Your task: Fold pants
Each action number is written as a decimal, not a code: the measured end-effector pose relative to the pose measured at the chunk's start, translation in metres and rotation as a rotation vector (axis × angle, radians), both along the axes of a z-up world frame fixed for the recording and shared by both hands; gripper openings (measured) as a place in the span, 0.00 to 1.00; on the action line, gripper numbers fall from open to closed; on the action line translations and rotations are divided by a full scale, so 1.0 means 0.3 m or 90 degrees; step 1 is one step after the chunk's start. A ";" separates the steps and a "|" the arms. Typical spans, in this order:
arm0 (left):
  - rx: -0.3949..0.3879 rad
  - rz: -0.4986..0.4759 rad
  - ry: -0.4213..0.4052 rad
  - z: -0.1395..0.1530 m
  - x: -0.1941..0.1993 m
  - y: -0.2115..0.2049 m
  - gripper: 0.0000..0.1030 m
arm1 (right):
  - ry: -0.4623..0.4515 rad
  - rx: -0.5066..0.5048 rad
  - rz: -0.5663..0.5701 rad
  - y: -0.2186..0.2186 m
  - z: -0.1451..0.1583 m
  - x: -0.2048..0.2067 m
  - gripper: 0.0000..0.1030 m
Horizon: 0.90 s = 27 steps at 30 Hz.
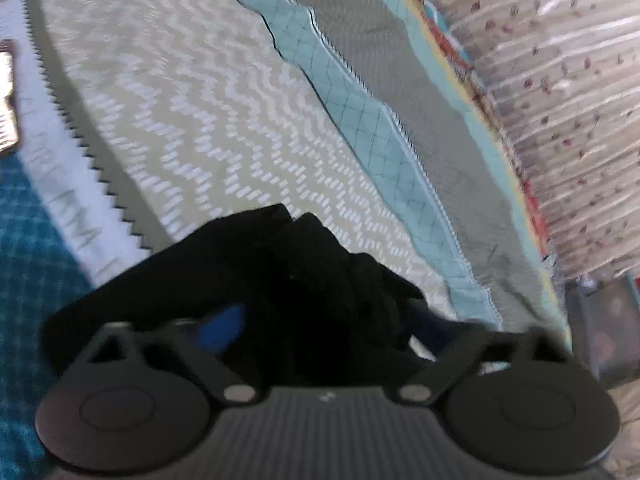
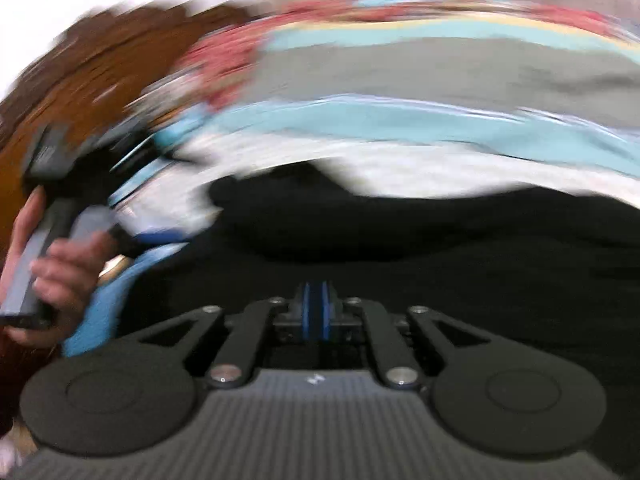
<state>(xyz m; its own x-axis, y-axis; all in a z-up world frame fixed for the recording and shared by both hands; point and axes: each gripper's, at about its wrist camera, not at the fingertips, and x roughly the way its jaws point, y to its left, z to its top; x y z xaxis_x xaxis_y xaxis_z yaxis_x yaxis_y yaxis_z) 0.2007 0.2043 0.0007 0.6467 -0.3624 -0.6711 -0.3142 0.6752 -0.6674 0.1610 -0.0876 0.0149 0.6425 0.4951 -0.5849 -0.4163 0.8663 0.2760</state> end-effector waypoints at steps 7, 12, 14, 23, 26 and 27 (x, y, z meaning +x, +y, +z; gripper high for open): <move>-0.010 -0.061 -0.022 -0.007 -0.043 -0.018 0.04 | 0.040 0.036 -0.482 -0.814 0.129 0.180 0.33; -0.034 -0.052 -0.046 0.038 -0.181 0.068 0.04 | 0.090 0.094 -0.712 -1.210 0.121 0.344 0.36; -0.047 -0.048 -0.041 0.039 -0.231 0.092 0.04 | 0.119 0.108 -0.738 -1.269 0.084 0.439 0.41; -0.032 -0.046 -0.023 0.065 -0.298 0.095 0.04 | 0.170 -0.042 -0.774 -1.245 -0.074 0.611 0.07; -0.032 -0.042 -0.035 0.091 -0.288 0.102 0.04 | 0.138 0.041 -0.763 -1.290 -0.044 0.549 0.07; -0.035 -0.040 -0.044 0.104 -0.289 0.107 0.04 | 0.107 0.082 -0.762 -1.308 -0.012 0.505 0.07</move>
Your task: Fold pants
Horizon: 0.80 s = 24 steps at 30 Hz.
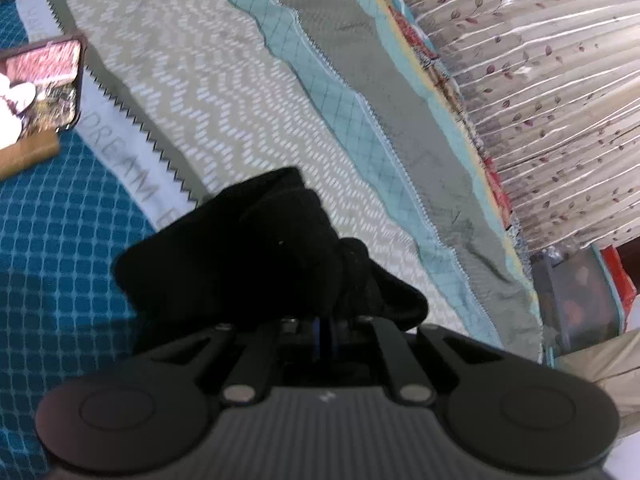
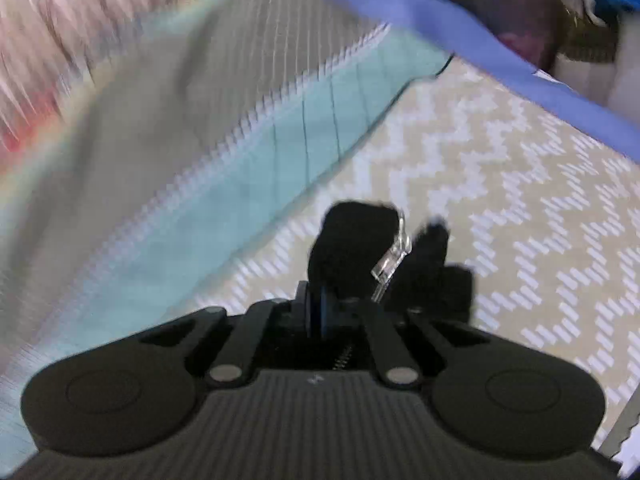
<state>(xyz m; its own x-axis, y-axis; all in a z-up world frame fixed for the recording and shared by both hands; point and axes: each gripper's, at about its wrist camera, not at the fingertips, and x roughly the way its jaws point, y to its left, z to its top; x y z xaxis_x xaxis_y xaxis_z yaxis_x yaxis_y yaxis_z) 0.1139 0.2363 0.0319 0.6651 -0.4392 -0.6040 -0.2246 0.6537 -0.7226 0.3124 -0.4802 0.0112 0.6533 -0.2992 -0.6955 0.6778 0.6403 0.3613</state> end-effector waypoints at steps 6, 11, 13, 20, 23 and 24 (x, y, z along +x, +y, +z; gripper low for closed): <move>-0.023 0.024 -0.048 0.059 -0.116 0.073 0.04 | -0.196 0.039 0.076 -0.014 0.246 -0.383 0.07; -0.023 0.057 -0.004 -0.015 -0.312 0.166 0.04 | -0.217 0.049 0.072 -0.019 0.192 -0.778 0.07; -0.031 0.069 0.030 -0.077 -0.370 0.191 0.04 | -0.177 0.080 0.039 -0.037 0.066 -0.882 0.07; -0.039 0.123 0.099 -0.187 -0.449 0.208 0.13 | -0.143 0.175 -0.051 -0.051 -0.185 -1.020 0.37; -0.016 0.128 0.068 -0.130 -0.473 0.213 0.25 | -0.196 0.176 -0.061 -0.026 -0.134 -1.073 0.60; -0.015 0.133 0.058 -0.109 -0.481 0.217 0.29 | -0.195 0.162 -0.057 -0.017 -0.117 -1.087 0.60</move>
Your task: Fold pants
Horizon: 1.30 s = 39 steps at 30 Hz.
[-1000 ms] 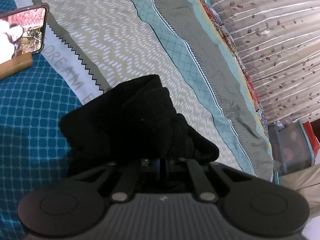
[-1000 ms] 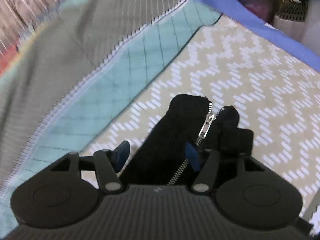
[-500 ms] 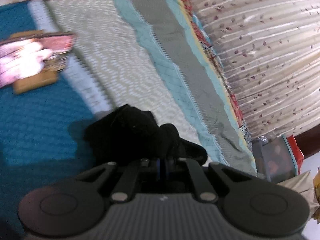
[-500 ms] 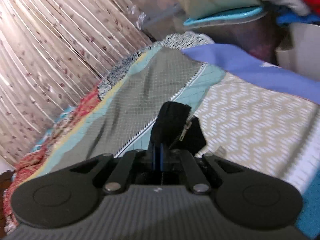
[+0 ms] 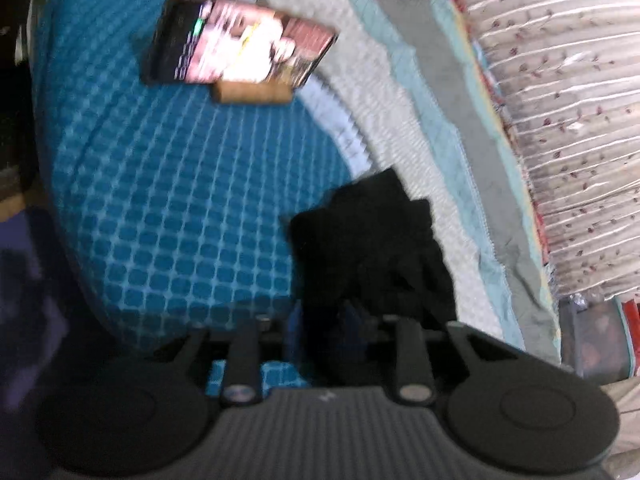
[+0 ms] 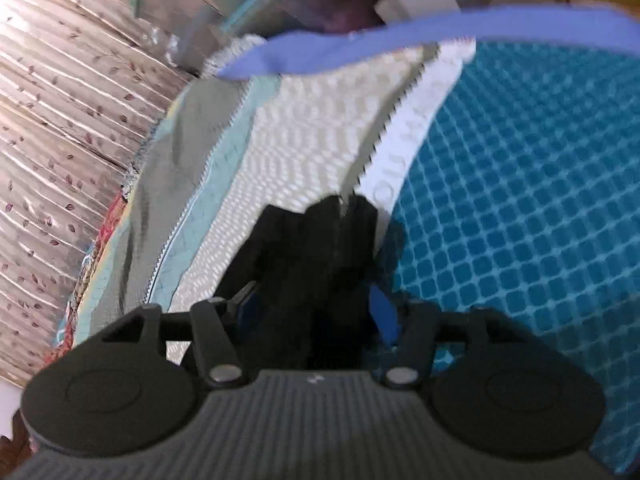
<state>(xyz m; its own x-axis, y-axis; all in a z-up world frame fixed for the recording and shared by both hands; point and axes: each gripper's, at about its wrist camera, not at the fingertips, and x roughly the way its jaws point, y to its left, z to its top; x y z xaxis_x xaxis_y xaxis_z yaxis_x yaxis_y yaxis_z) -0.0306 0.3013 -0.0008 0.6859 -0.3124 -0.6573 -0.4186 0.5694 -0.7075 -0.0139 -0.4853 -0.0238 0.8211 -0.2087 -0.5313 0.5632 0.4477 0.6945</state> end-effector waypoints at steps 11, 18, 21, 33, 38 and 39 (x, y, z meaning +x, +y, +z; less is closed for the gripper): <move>0.115 -0.069 -0.099 0.171 0.201 -0.036 0.56 | -0.036 -0.208 0.248 0.378 0.160 0.125 0.59; 0.256 -0.223 -0.060 0.099 0.519 -0.221 0.75 | -0.014 -0.272 0.642 0.914 0.169 0.520 0.62; 0.317 -0.295 -0.044 0.067 0.562 -0.304 0.19 | 0.038 -0.333 0.750 1.113 0.129 0.655 0.67; 0.329 0.002 -0.123 0.065 0.556 -0.183 0.16 | -0.041 -0.366 0.725 1.223 0.121 0.825 0.14; 0.299 -0.010 -0.062 0.011 0.581 -0.179 0.23 | 0.139 -0.438 0.703 1.310 -0.044 0.923 0.24; 0.298 0.000 -0.076 0.039 0.554 -0.166 0.31 | 0.112 -0.432 0.686 1.300 -0.033 0.894 0.24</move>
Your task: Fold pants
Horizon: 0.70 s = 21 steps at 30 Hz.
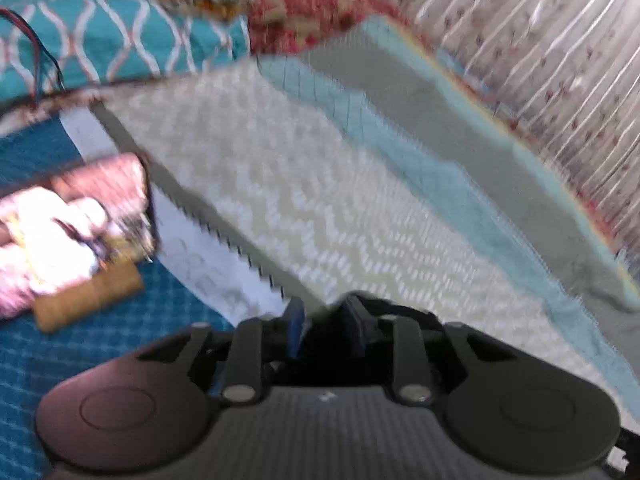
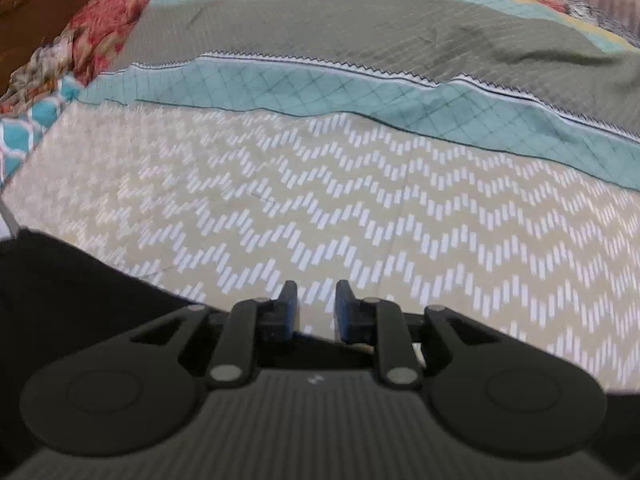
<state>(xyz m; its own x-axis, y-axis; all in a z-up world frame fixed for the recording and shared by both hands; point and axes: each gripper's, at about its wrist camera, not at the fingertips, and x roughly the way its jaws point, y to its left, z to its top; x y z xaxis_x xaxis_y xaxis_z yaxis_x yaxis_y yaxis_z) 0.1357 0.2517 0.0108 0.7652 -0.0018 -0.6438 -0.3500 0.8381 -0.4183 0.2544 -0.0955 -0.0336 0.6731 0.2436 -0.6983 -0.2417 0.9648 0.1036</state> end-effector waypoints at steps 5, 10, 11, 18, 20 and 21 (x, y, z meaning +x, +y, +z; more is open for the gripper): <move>-0.068 0.004 -0.070 0.108 -0.154 0.073 0.43 | -0.079 0.134 0.018 -0.052 0.116 -0.186 0.35; -0.052 -0.083 -0.092 0.156 -0.290 -0.016 0.41 | -0.028 0.180 0.151 0.144 0.100 -0.298 0.35; -0.048 -0.100 -0.089 0.145 -0.290 -0.033 0.39 | -0.010 0.193 0.176 0.188 0.080 -0.302 0.35; 0.057 -0.115 0.080 -0.011 -0.246 -0.111 0.17 | 0.092 0.165 0.334 0.446 -0.033 -0.507 0.41; 0.017 -0.097 0.077 0.006 -0.258 -0.085 0.18 | 0.093 0.208 0.307 0.367 0.003 -0.511 0.40; 0.001 -0.092 0.062 0.031 -0.270 -0.080 0.21 | 0.082 0.237 0.276 0.293 0.032 -0.514 0.40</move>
<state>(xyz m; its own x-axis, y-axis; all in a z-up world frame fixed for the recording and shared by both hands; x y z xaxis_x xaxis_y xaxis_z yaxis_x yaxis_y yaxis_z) 0.0548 0.2275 0.0201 0.6915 -0.1058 -0.7146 -0.2648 0.8832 -0.3870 0.1001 -0.0076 -0.0239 0.3719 0.7227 -0.5825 -0.5695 0.6732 0.4717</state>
